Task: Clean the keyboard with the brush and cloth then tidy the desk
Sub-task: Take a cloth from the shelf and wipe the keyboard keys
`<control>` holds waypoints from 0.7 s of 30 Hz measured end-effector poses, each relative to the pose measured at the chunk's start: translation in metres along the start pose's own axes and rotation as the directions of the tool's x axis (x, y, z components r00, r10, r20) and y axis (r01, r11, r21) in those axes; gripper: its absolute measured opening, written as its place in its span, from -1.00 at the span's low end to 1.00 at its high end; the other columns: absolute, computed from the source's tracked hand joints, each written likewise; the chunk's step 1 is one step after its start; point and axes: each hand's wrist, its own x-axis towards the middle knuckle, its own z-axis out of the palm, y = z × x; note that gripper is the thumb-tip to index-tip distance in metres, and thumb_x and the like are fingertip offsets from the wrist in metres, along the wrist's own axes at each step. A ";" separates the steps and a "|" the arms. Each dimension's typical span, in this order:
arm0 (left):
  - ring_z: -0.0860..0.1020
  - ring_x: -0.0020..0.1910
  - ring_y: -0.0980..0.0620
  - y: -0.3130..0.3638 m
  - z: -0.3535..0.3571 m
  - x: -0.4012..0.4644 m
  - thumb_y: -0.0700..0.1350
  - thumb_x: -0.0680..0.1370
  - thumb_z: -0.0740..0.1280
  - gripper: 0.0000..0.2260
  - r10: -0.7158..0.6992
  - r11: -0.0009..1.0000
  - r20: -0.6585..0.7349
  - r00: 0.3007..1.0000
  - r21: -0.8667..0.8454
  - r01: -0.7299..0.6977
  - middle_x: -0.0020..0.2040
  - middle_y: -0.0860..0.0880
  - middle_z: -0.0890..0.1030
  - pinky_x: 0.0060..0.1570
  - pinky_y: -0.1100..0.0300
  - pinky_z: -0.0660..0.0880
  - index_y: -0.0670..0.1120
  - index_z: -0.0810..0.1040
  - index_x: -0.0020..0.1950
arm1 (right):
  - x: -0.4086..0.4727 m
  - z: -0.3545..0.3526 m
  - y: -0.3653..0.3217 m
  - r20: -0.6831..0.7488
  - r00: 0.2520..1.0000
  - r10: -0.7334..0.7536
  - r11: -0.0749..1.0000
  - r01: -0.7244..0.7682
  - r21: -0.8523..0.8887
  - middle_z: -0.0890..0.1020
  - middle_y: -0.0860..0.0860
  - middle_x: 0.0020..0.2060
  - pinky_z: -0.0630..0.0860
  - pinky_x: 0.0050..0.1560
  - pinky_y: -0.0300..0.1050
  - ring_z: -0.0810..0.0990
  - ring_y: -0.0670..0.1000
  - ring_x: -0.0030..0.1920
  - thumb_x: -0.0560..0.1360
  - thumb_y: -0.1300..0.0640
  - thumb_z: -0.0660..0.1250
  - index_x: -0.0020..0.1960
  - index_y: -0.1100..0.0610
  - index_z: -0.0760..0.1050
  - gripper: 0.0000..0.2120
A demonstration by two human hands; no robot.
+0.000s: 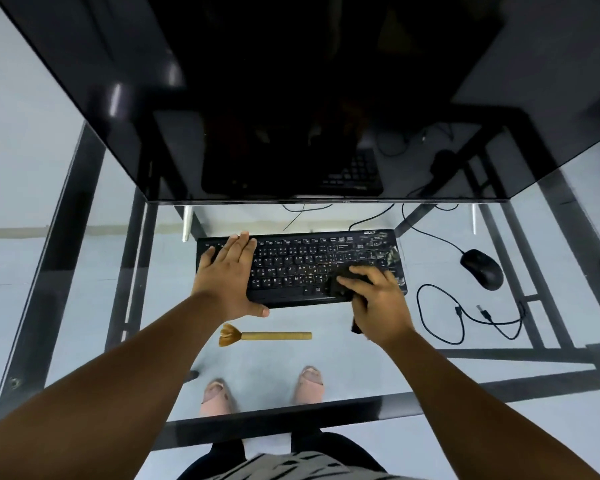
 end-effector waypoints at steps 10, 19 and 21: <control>-0.15 0.58 -0.03 0.034 -0.007 0.015 0.40 0.19 0.48 0.27 -0.021 0.999 0.058 0.998 0.035 0.019 0.60 -0.02 -0.19 0.54 -0.05 -0.07 -0.05 -0.23 0.59 | 0.002 0.002 -0.011 -0.012 0.990 0.143 0.990 -0.143 0.002 0.56 0.02 0.16 0.56 0.02 -0.01 0.45 0.15 0.05 0.41 0.32 0.30 0.16 0.05 0.64 -0.62; -0.07 0.58 -0.02 0.041 -0.015 0.016 0.34 0.12 0.54 0.28 -0.053 0.998 0.058 0.997 0.020 0.052 0.61 0.01 -0.11 0.53 -0.06 -0.02 -0.04 -0.15 0.59 | 0.018 0.004 -0.041 0.094 0.981 0.167 0.986 -0.167 -0.014 0.47 0.02 0.23 0.55 0.02 -0.03 0.40 0.15 0.13 0.48 0.28 0.24 0.26 0.07 0.56 -0.61; -0.08 0.58 -0.01 0.041 -0.015 0.015 0.34 0.12 0.55 0.28 -0.059 0.998 0.057 0.997 0.014 0.058 0.61 0.02 -0.11 0.53 -0.06 -0.01 -0.03 -0.15 0.59 | 0.018 -0.004 -0.030 0.085 0.972 0.221 0.975 -0.218 -0.035 0.46 0.01 0.22 0.57 -0.01 -0.02 0.38 0.14 0.14 0.49 0.27 0.22 0.25 0.05 0.56 -0.62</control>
